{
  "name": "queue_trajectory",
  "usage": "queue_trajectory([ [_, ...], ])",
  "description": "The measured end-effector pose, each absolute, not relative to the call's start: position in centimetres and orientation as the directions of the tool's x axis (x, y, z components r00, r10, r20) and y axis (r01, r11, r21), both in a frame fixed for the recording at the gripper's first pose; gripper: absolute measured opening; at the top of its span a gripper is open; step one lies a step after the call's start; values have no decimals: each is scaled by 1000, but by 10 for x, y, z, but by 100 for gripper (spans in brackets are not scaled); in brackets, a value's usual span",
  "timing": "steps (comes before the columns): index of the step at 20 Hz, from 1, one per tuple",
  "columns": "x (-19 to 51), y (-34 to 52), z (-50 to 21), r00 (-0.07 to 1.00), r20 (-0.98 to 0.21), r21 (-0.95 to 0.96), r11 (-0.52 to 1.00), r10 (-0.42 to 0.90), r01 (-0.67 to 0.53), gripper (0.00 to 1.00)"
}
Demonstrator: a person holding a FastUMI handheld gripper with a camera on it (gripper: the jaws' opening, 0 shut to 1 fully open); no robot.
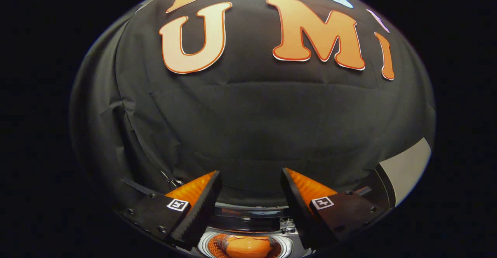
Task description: Put the clothes into the washing machine and then close the washing machine lid.
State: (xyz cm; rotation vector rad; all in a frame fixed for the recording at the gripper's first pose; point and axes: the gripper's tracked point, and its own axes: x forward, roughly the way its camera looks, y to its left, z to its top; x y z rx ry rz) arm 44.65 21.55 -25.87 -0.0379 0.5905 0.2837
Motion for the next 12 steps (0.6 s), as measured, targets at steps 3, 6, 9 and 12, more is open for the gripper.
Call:
queue_trajectory([
  [3, 441, 213, -258, 802, -540, 47, 961, 255, -274, 99],
  [6, 431, 210, -253, 827, -494, 44, 958, 269, -285, 99],
  [9, 421, 208, -251, 839, -469, 42, 956, 275, -290, 99],
  [12, 408, 205, -250, 845, -455, 40, 955, 279, -294, 99],
])
